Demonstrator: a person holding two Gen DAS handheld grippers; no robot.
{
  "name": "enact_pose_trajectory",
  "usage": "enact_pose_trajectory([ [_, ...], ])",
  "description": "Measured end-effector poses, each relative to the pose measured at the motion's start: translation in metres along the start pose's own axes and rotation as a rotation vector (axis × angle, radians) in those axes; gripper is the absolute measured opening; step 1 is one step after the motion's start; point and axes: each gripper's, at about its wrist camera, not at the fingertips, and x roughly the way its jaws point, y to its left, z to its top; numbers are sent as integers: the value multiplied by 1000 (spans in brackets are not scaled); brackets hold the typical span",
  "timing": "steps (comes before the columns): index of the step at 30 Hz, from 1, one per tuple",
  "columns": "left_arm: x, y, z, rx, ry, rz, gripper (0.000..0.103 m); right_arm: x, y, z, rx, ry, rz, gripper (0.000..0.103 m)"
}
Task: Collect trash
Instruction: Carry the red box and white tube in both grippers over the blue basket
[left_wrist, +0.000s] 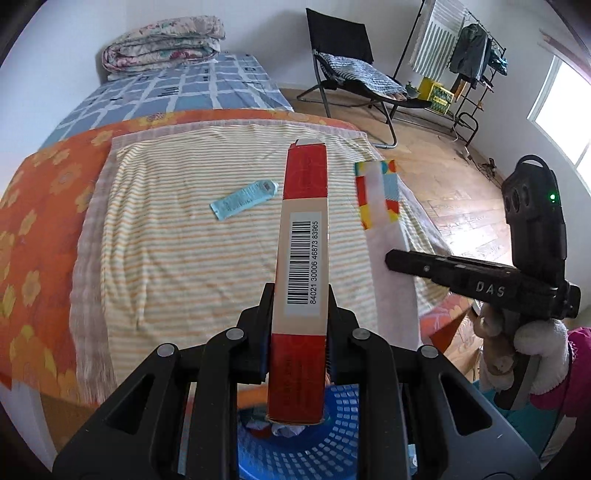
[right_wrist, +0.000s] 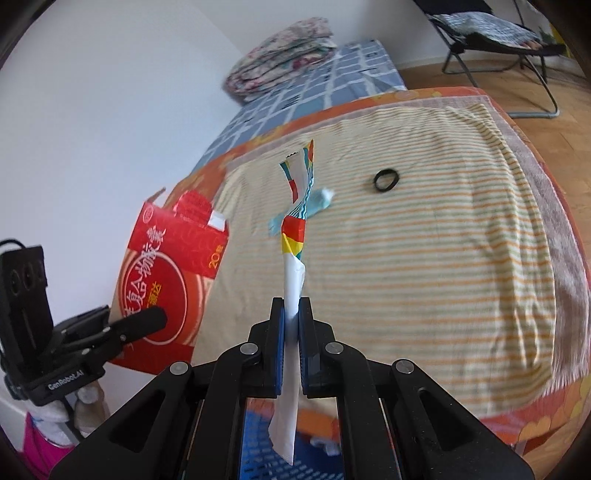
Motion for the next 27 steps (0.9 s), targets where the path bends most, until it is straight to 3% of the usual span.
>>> enact_pose_trajectory([
  [7,-20,-18,-43,28,-26,22,21,-16,19,-37,-104,2,-3,5],
  [27,-2,-14,-123,-65,55,34,21,-7,34,-102,-196,49,-38,5],
])
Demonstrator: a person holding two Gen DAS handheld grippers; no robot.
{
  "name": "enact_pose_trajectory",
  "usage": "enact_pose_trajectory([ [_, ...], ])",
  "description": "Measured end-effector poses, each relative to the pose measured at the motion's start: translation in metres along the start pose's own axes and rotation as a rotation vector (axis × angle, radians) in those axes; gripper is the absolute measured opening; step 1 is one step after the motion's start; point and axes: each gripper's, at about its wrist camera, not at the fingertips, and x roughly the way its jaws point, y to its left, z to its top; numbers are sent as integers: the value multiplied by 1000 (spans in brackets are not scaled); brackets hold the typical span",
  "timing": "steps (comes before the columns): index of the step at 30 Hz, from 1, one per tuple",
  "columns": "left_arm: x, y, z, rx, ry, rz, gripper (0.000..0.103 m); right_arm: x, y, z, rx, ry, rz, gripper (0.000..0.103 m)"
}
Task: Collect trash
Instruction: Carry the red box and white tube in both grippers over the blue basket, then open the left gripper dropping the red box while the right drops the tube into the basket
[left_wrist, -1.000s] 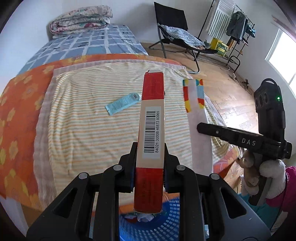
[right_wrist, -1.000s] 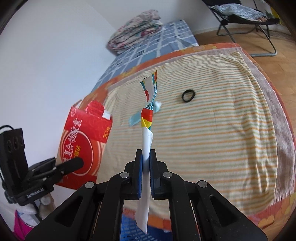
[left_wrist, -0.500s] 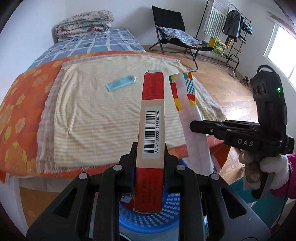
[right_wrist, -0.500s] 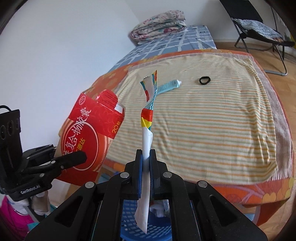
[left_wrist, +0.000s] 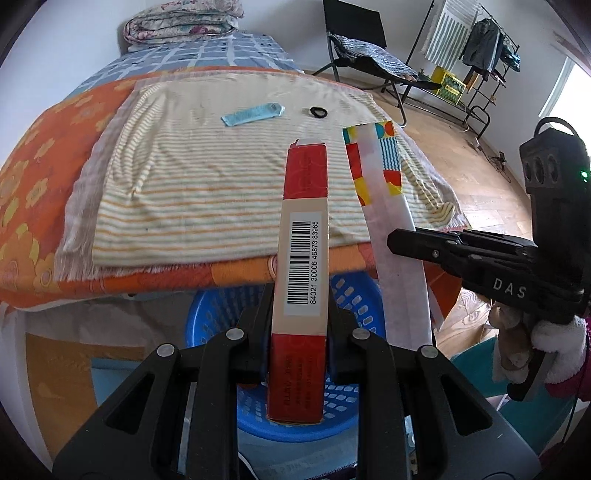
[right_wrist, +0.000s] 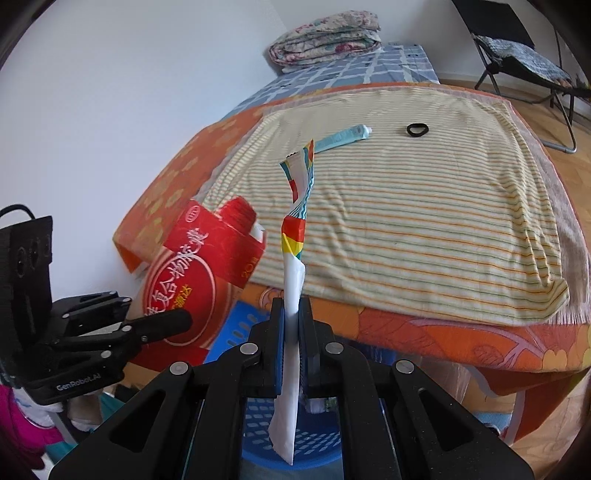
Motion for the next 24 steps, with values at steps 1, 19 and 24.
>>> enact_pose_trajectory([
  [1,1,1,-1,-5,2,0,21,0,1,-2,-2,1,0,5],
  [19,20,8,-20,-19,73,43,38,8,9,-17,-33,42,-49,5],
  [24,18,12,-19,-37,62,55,54,10,8,-18,-29,62,-76,15],
])
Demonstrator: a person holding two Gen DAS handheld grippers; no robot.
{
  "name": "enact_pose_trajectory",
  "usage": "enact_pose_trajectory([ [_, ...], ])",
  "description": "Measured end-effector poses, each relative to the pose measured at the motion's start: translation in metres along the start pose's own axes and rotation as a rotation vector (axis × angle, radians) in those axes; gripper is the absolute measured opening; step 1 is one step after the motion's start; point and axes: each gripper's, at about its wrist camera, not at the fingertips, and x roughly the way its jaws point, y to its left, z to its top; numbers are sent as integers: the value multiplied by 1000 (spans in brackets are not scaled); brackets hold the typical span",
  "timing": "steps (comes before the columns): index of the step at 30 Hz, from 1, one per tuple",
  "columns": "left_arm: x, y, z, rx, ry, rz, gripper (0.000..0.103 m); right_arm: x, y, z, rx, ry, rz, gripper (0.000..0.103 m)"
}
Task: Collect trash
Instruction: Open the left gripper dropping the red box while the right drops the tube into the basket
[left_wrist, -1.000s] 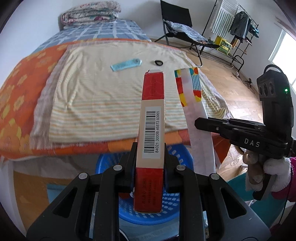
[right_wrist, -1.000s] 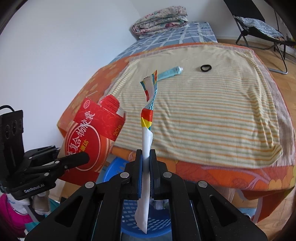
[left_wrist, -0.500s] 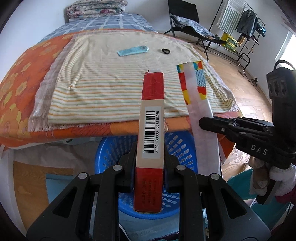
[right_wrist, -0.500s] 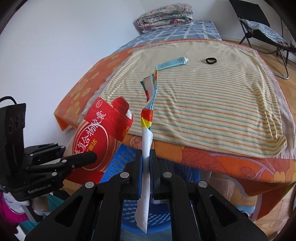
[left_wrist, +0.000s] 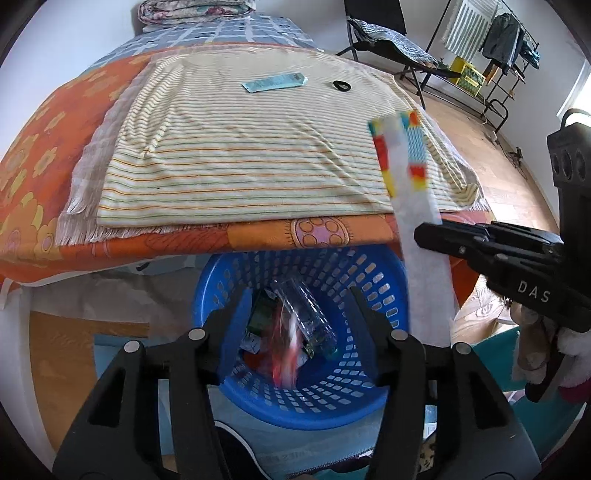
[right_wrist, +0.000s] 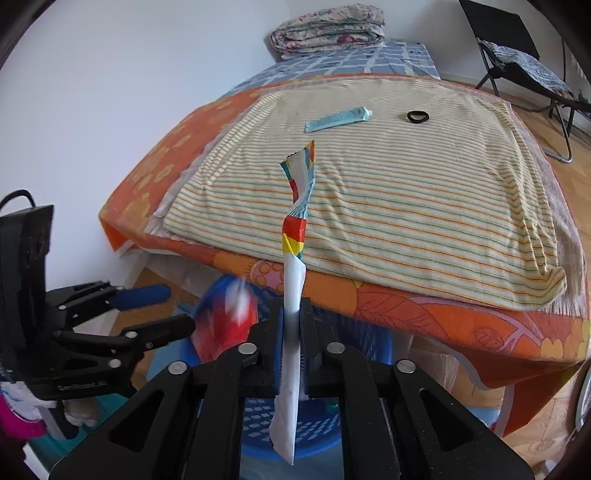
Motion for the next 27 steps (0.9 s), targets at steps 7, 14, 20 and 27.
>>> enact_pose_trajectory([
  [7,1,2,0,-4,3,2,54,2,-4,0,18,7,-26,49],
  [14,0,5,2,-17,1,3,54,2,-4,2,7,8,-53,54],
  [20,1,8,7,-26,0,-2,54,-3,-3,6,-3,-11,-72,55],
  [27,-1,7,17,-15,-24,5,54,-6,-5,12,2,-11,-76,64],
])
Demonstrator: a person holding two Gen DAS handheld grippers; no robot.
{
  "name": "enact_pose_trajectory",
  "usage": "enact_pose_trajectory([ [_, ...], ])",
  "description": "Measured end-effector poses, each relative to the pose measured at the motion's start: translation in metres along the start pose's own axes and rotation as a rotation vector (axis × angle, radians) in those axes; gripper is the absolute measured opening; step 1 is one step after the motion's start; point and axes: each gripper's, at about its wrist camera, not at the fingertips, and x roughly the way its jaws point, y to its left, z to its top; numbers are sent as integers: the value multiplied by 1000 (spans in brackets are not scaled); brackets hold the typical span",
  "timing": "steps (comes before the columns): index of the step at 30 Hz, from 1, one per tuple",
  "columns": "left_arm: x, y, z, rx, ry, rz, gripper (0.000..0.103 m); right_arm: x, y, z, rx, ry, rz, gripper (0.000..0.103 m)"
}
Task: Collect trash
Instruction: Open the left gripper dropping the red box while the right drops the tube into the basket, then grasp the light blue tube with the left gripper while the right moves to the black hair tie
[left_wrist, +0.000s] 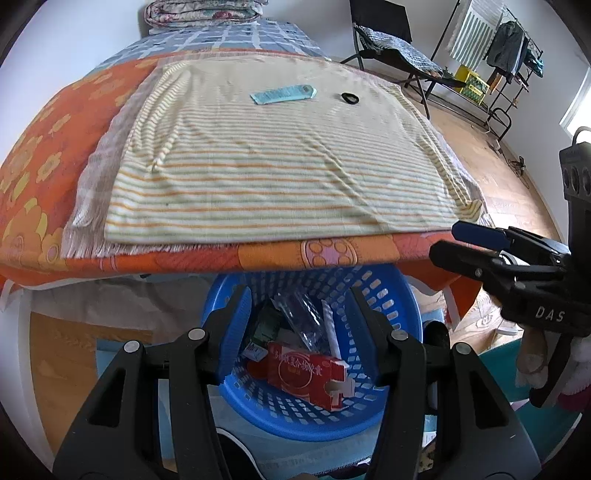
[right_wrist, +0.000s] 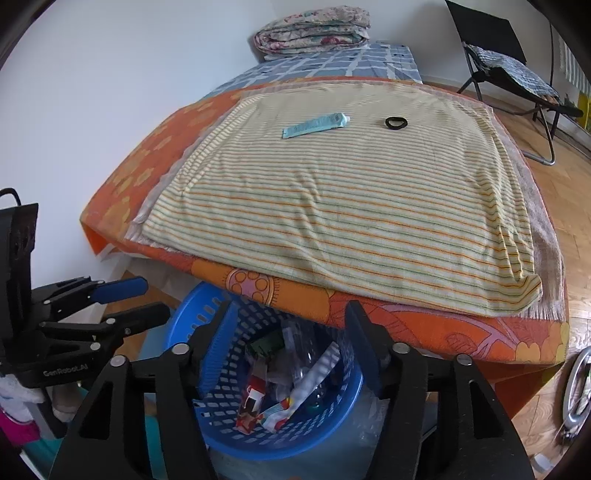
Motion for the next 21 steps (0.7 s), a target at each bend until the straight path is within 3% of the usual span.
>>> enact_pose_trajectory([
  [10,0,0,17,11,-40,16,54,-3,0,6,-55,8,-37,65],
  [21,0,-5,36,35,-90,8,54,-15,-17,19,-101,-129,-68,65],
])
